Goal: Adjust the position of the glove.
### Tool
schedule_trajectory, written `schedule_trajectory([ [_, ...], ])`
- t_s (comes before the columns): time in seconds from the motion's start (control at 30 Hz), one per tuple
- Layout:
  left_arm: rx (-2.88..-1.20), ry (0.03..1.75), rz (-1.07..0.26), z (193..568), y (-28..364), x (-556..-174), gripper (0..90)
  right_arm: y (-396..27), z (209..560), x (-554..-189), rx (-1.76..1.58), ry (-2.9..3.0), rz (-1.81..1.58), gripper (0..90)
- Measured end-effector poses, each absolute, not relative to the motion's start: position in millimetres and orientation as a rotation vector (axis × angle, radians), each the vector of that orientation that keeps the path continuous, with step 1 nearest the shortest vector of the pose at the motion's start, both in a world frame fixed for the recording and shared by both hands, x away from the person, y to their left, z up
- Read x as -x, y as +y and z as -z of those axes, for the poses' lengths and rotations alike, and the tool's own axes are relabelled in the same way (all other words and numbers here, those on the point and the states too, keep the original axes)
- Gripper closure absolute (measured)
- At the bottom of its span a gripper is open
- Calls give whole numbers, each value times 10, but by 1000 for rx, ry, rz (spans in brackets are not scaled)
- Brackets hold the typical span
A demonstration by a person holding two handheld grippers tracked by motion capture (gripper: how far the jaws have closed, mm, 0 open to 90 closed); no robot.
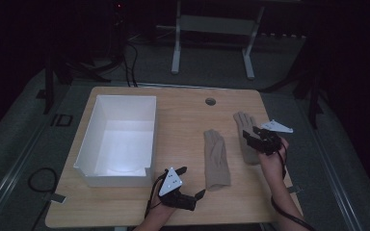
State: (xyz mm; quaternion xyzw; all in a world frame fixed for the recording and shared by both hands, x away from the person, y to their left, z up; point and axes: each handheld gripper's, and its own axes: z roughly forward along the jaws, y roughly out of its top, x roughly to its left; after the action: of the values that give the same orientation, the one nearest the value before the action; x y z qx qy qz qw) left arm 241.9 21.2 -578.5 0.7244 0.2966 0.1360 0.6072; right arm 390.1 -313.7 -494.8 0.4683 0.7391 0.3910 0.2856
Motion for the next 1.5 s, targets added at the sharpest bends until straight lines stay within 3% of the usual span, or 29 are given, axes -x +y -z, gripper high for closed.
schedule_trajectory([
  [0.37, -1673, 692, -313, 5786, 216, -2424, 2, -3398, 5228, -4231, -1429, 1955, -992, 507],
  [0.8, -1671, 692, -312, 5786, 218, -2424, 2, -3390, 5521, -4467, -1517, 1982, -881, 546],
  [0.87, -1671, 692, -312, 5786, 217, -2423, 2, -3385, 5571, -4456, -1511, 1977, -888, 592],
  [0.97, -1671, 693, -312, 5787, 218, -2424, 2, -3374, 5574, -4451, -1502, 1979, -885, 621],
  [1.0, -1671, 694, -311, 5787, 219, -2425, 2, -3332, 5567, -4441, -1484, 1995, -867, 746],
  [1.1, -1671, 700, -310, 5786, 219, -2426, 2, -3313, 5550, -4439, -1505, 1981, -862, 813],
  [1.3, -1670, 701, -309, 5786, 220, -2428, 2, -3322, 5419, -4370, -1526, 1942, -915, 829],
  [1.5, -1671, 698, -310, 5786, 219, -2427, 2, -3347, 5057, -4204, -1512, 1882, -1012, 829],
])
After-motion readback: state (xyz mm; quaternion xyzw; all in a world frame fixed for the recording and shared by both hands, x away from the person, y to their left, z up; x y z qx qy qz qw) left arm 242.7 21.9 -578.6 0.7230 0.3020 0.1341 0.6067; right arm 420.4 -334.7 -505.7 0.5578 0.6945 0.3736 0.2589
